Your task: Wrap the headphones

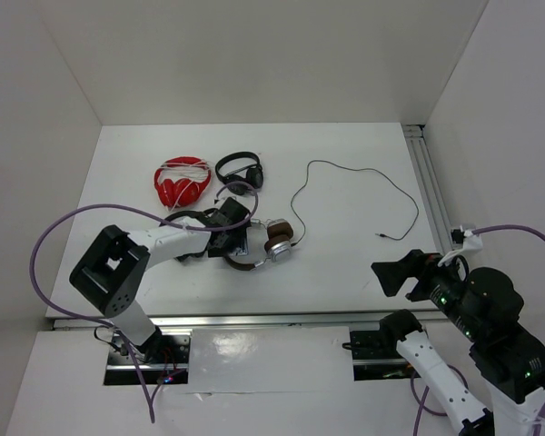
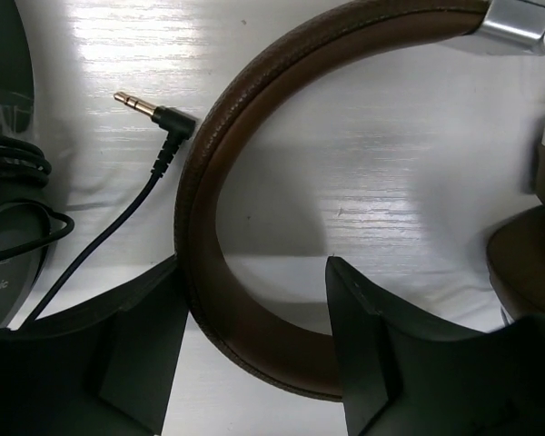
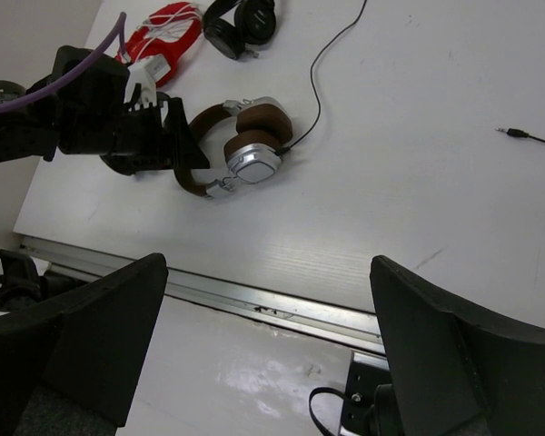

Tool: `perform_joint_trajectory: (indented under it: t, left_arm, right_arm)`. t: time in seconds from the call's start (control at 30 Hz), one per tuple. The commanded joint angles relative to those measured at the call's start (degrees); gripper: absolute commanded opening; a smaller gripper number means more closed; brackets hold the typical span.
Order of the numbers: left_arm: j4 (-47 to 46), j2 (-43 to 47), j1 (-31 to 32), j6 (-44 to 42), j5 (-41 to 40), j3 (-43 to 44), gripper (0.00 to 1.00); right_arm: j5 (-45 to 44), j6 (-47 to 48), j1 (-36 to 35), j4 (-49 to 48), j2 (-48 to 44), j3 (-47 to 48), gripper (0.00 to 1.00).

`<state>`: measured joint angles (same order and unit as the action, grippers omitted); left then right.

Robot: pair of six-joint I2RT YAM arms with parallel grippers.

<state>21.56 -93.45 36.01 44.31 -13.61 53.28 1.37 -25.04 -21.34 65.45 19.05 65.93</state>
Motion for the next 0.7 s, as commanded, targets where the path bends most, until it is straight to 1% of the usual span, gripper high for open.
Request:
perform_joint_trajectory:
  t: [0.0,0.03,0.3,0.47,0.6,0.63,0.67]
  left_arm:
    - [-2.7,-0.8,-0.1,1.7,0.2,-0.5,0.71]
    - [-2.7,-1.6,-0.1,2.3,-0.4,-0.5,0.70]
    - [-1.4,-3.2,0.4,3.7,-6.2,0.6,0.70]
    - [-0.9,-5.2,0.4,5.8,-7.3,1.1,0.71]
    - [-0.9,-6.5,0.4,6.4,-6.3,1.1,0.71]
    - [-0.9,-7.1,0.9,6.4,-5.6,1.7,0.69]
    - [-0.9,-7.1,1.4,7.0,-5.6,1.7,0.59]
  right_arm:
    - [0.9,0.1,0.3,-0.9,-1.2,-0.2,1.00]
    - [0.9,0.1,0.3,-0.9,-1.2,-0.2,1.00]
    - [0.9,0.1,0.3,-0.9,-2.3,-2.7,1.00]
    - [0.9,0.1,0.3,-0.9,-2.3,-3.3,1.00]
    - [1.4,0.1,0.3,-1.4,-2.3,-3.8,1.00]
    - [1.4,0.1,0.3,-1.4,-2.3,-3.8,1.00]
    - [1.4,0.1,0.3,-1.4,-2.3,-3.8,1.00]
